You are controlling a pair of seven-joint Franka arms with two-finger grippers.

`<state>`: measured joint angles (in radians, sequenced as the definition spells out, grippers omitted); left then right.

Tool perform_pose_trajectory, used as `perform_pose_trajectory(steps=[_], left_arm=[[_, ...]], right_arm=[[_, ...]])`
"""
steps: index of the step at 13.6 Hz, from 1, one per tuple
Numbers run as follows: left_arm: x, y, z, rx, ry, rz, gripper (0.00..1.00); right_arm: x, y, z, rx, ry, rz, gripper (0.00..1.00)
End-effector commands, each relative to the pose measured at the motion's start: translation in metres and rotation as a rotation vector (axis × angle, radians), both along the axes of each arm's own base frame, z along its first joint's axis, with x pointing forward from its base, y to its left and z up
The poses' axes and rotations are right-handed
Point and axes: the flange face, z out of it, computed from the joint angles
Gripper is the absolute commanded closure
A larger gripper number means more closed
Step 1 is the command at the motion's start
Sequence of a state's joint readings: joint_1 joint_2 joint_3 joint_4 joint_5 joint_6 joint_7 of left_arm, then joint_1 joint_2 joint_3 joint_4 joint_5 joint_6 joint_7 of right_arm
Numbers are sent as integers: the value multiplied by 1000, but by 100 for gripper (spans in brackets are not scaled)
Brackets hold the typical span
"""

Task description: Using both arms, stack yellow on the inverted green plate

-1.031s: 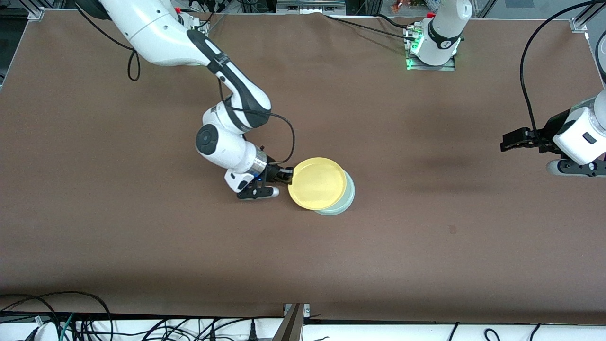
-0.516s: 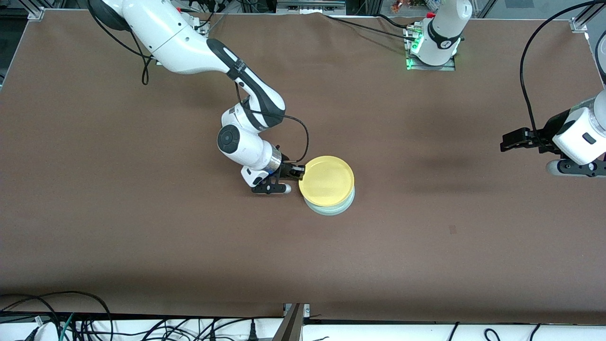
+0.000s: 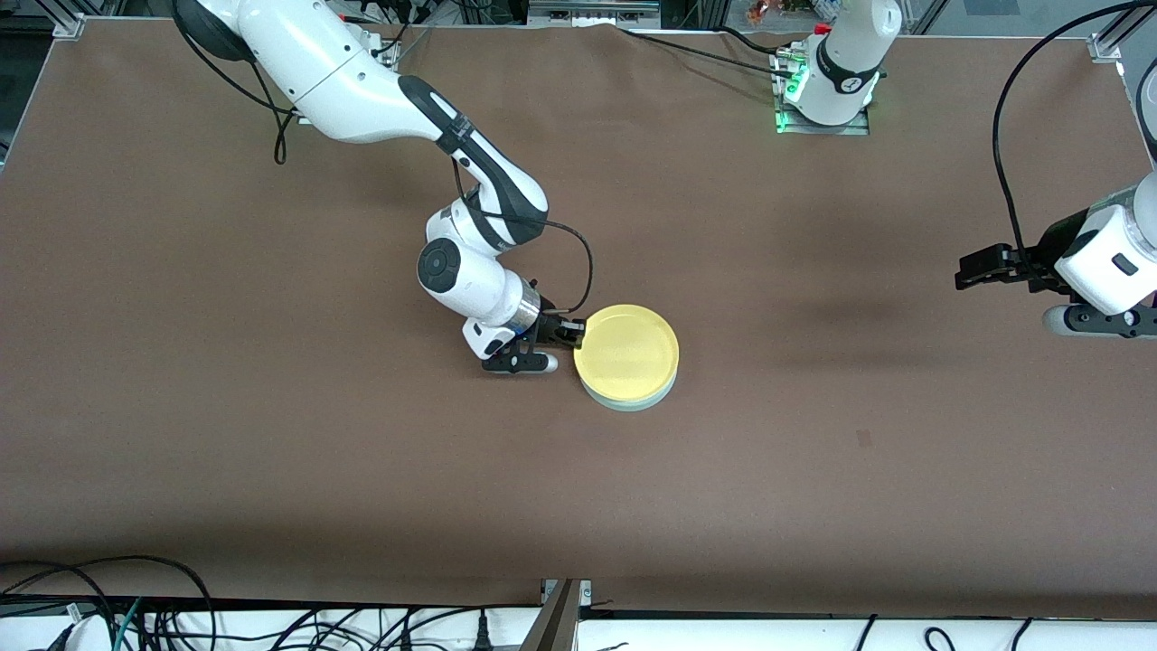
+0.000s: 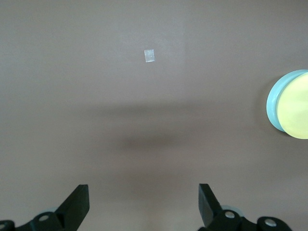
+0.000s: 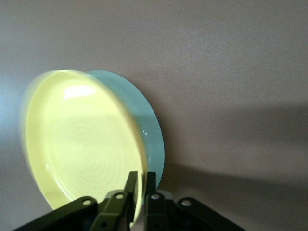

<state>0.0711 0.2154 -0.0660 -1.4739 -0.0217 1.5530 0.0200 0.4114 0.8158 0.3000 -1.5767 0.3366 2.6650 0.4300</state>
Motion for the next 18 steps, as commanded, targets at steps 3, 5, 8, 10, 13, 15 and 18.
perform_pose_trajectory(steps=[3,5,8,10,13,15,18], left_arm=[[2,0,3,-31,-11,-1,0],[2,0,3,-31,-11,-1,0],[2,0,3,-31,-11,0,0],[2,-1,3,-31,-11,-1,0],[2,0,3,-31,-11,-1,0],[2,0,3,-31,-11,0,0],[2,0,3,-31,-11,0,0]], right_arm=[[12,-4,26,-5,-50,-24,0],[18,-17,53,-17,-84,-34,0],[28,-60,104,-90,-63,-28,0],[33,-91,143,-154,-18,8,0],[34,-156,205,-268,5,152,0],[40,-222,233,-310,33,227,0],[46,-322,283,-331,20,349,0]])
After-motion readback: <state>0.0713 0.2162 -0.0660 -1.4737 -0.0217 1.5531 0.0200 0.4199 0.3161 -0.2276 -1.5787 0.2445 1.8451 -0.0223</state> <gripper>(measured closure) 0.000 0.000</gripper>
